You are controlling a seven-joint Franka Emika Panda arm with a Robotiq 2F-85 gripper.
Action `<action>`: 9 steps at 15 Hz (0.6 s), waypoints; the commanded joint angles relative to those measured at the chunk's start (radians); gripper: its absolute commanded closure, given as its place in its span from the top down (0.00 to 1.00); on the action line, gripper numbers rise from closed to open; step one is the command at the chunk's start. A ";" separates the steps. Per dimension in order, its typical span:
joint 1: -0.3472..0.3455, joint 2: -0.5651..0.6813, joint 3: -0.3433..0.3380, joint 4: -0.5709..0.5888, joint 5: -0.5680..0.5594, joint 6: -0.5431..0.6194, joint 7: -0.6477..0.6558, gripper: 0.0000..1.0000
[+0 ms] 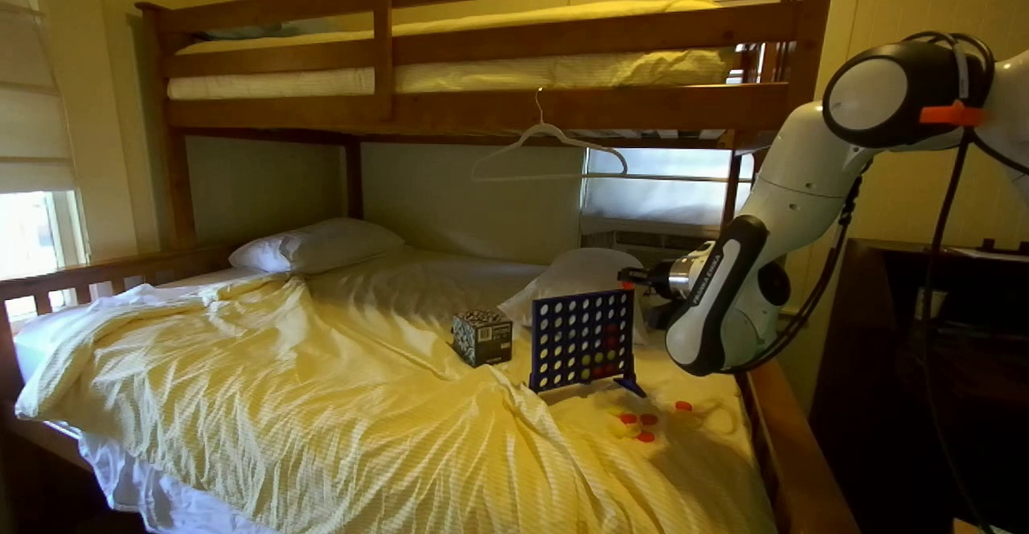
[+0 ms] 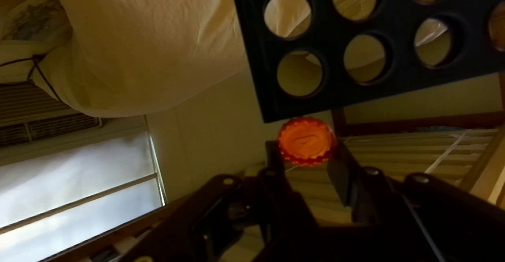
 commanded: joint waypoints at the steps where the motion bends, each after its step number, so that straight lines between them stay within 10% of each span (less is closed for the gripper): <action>1: 0.004 0.021 -0.002 0.020 -0.010 0.024 0.002 0.09; 9: -0.001 0.012 0.000 0.015 -0.012 0.025 0.014 0.09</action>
